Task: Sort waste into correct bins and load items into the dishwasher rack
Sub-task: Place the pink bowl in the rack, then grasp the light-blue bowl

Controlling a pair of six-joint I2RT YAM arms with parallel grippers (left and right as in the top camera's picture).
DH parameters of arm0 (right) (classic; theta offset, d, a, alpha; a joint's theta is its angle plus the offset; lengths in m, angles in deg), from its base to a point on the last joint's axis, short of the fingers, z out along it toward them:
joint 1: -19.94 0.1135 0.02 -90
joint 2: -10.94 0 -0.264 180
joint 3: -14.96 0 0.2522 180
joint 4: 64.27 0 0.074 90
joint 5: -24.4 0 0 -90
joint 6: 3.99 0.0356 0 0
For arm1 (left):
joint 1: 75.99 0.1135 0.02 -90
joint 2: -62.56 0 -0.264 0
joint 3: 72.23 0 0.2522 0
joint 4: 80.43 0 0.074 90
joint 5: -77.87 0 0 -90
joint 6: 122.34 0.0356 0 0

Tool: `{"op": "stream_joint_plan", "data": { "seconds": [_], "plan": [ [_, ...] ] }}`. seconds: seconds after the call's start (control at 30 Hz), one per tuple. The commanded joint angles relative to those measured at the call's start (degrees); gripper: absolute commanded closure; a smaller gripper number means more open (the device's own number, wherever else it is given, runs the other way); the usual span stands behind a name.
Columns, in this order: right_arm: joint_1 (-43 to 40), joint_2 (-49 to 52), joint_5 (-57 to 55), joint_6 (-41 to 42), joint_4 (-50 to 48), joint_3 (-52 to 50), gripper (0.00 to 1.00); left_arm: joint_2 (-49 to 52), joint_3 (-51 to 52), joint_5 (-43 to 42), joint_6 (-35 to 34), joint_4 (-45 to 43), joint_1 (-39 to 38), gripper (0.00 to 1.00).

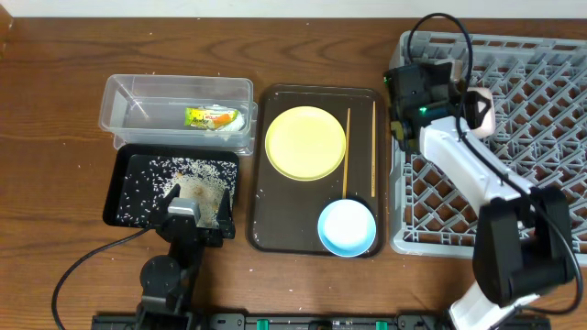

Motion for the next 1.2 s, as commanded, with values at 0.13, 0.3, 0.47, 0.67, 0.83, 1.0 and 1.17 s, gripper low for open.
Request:
{"op": "stream_joint_plan", "data": {
  "seconds": [0.13, 0.3, 0.47, 0.67, 0.83, 1.0, 1.17],
  "plan": [
    [4.8, -15.0, 40.9, 1.1, 5.7, 0.5, 0.39, -0.4, 1.1, 0.1, 1.0, 1.8, 0.3, 0.04],
    [8.1, -17.4, 75.4, 2.2, 12.1, 0.4, 0.43, -0.4, 1.1, 0.1, 1.0, 1.8, 0.3, 0.04],
    [12.9, -14.4, 73.0, -1.2, 22.6, -1.4, 0.36, -0.4, 1.1, 0.1, 1.0, 1.8, 0.3, 0.04],
    [14.2, -8.1, 62.9, -1.8, 24.7, -3.5, 0.44, -0.4, 1.1, 0.1, 1.0, 1.8, 0.3, 0.04],
    [15.1, -2.0, 67.3, -7.1, 27.7, -3.5, 0.44, -0.4, 1.1, 0.1, 1.0, 1.8, 0.3, 0.04],
    [16.2, 2.1, 63.9, -4.4, 26.8, -3.5, 0.79, -0.4, 1.1, 0.1, 1.0, 1.8, 0.3, 0.04],
    [15.9, -0.2, 57.2, 1.4, 26.8, -1.8, 0.99, -0.4, 1.1, 0.1, 1.0, 1.8, 0.3, 0.04]
  ]
}}
